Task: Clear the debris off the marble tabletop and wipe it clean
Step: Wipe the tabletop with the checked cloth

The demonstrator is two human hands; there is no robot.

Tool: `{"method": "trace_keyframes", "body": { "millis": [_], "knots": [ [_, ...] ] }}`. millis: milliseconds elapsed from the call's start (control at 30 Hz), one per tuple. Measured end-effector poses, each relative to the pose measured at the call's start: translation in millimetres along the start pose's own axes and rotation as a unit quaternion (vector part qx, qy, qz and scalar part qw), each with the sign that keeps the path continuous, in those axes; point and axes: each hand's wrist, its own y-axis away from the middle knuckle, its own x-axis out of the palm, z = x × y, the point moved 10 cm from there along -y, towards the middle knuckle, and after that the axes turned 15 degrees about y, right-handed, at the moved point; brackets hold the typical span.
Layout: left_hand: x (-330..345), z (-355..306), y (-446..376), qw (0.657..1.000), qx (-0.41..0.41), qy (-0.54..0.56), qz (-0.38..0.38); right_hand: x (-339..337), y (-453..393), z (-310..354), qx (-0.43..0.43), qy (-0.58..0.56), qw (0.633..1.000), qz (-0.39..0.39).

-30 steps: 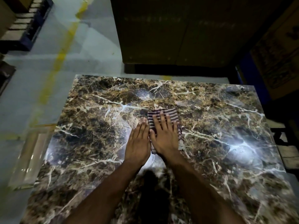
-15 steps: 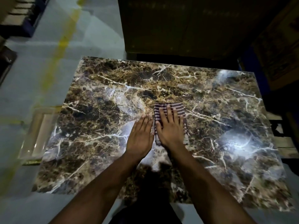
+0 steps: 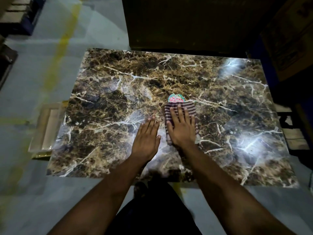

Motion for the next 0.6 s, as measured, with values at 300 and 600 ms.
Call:
{"method": "trace_keyframes", "body": {
  "millis": [300, 600],
  "knots": [
    [10.5, -6.8, 39.0, 1.000, -0.009, 0.008, 0.009, 18.2, 105.9, 18.6, 0.032, -0.011, 0.999, -0.007],
    [22.2, -19.5, 77.9, 1.000, 0.023, 0.008, 0.017, 26.7, 127.4, -55.0, 0.115, 0.000, 0.993, -0.021]
  ]
}}
